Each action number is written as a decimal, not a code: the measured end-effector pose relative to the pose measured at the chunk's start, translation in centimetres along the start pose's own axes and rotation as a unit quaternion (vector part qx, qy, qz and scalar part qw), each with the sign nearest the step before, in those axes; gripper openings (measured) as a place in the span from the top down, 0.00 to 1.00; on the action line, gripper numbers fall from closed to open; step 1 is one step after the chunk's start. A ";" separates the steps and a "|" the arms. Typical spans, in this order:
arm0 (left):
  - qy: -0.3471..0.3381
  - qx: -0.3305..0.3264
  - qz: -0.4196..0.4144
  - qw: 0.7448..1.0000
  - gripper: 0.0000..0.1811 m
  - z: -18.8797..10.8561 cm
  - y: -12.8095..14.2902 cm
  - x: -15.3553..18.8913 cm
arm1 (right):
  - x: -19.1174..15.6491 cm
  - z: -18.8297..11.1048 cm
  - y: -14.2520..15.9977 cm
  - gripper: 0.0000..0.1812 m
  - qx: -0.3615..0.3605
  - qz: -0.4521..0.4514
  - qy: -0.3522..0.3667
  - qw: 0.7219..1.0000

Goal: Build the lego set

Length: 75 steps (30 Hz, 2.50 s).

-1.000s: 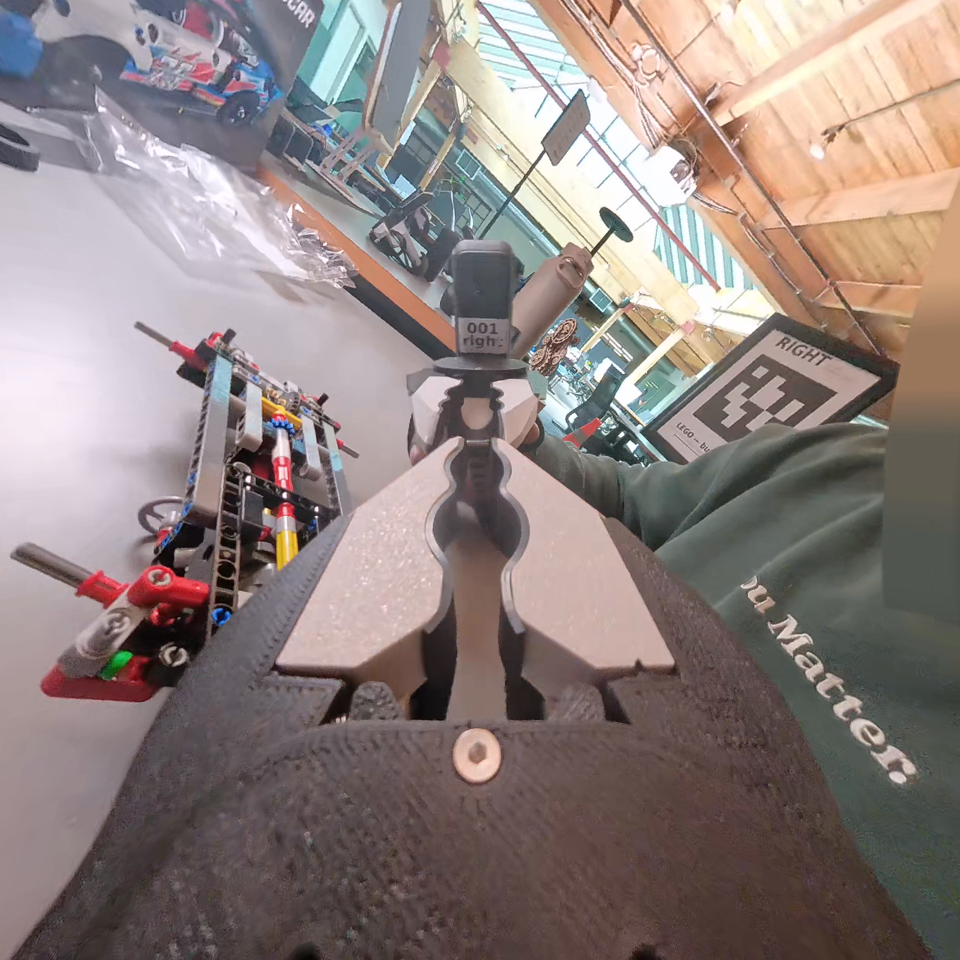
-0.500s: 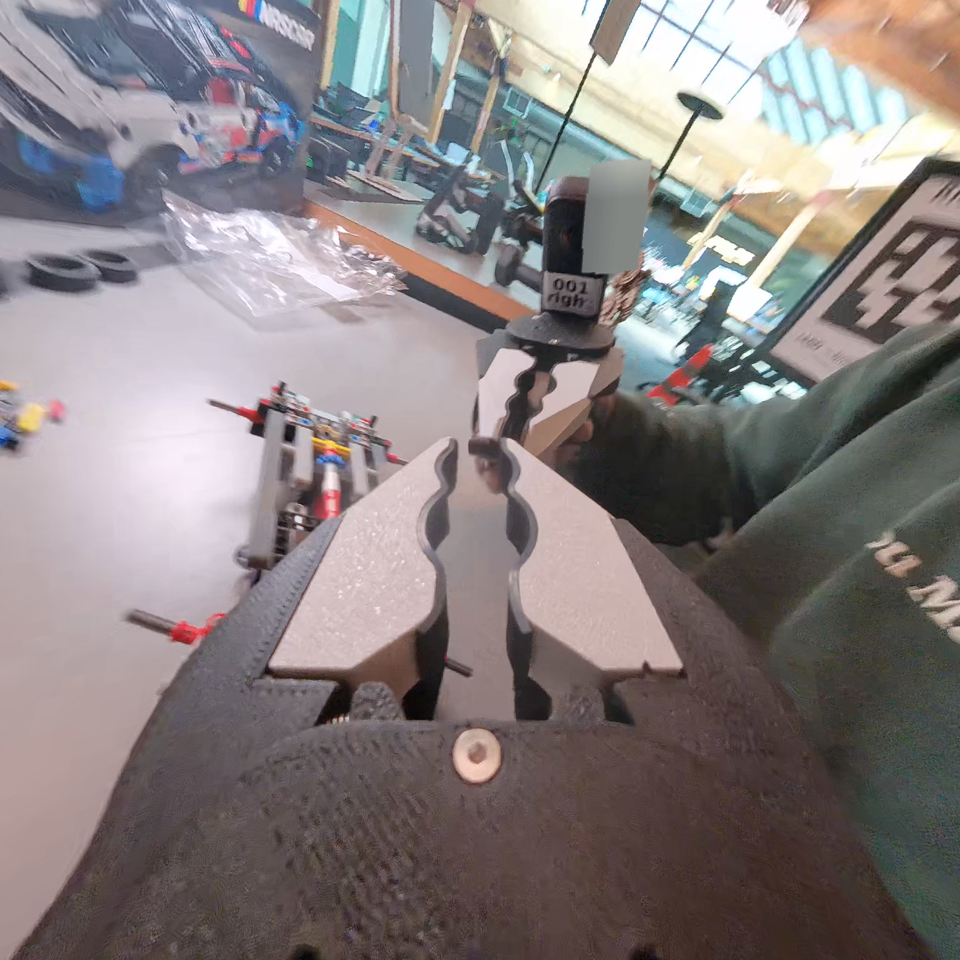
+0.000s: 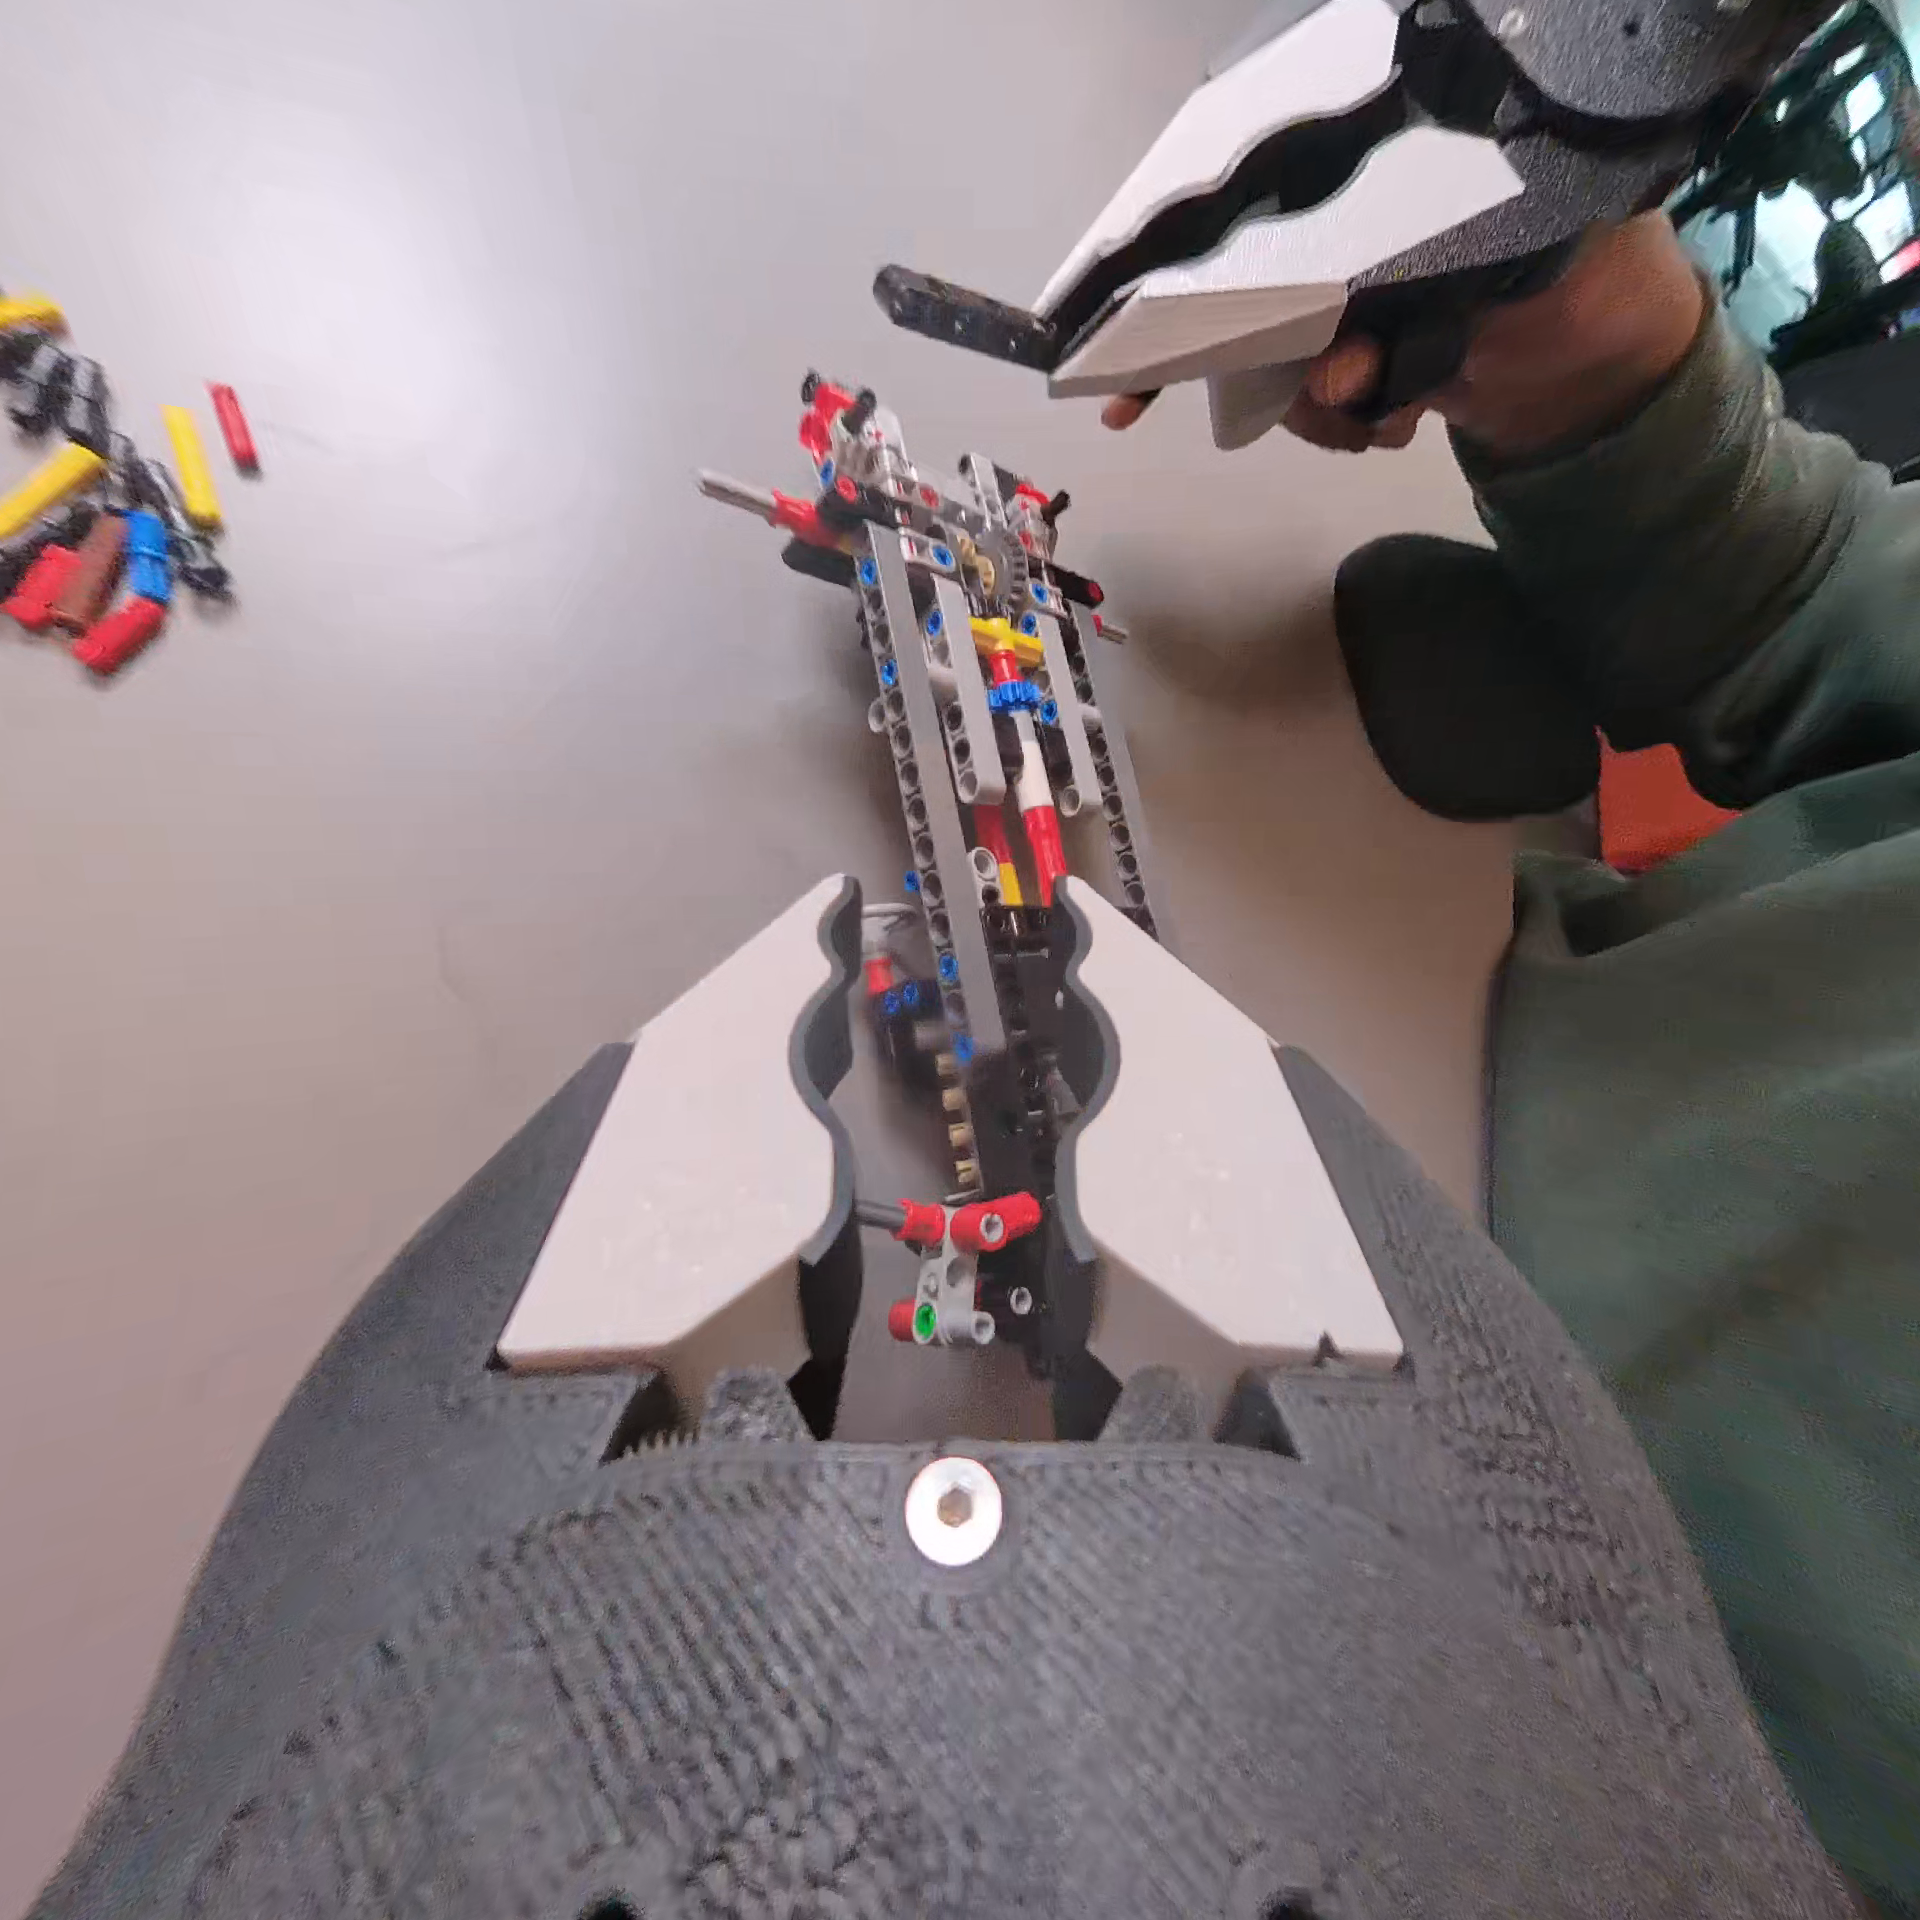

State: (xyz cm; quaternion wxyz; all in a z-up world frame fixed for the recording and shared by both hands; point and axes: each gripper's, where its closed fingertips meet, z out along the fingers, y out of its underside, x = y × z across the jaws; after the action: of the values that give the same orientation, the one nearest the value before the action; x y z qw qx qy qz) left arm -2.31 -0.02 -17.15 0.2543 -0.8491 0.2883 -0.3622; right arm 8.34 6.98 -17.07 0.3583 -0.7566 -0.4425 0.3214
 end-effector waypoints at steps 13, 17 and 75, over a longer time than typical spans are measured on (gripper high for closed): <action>0.030 0.025 0.003 0.999 0.87 1.3 4.2 6.0 | -1.6 0.6 0.4 0.97 -0.007 -0.065 -0.054 0.996; 0.039 0.062 0.002 0.997 0.87 2.3 4.1 6.9 | -2.6 1.1 -1.1 0.97 -0.002 -0.125 -0.088 0.988; -0.007 0.082 0.147 0.986 0.96 2.9 -3.7 -3.5 | -0.6 5.4 0.1 0.90 -0.058 -0.227 -0.266 0.935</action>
State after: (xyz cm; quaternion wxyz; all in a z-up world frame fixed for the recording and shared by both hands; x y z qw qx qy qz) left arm -0.98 5.52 -18.17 0.3759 -0.7762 0.3777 -0.3368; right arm 3.78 7.77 -19.90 0.2465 -0.5427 -0.6992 0.3948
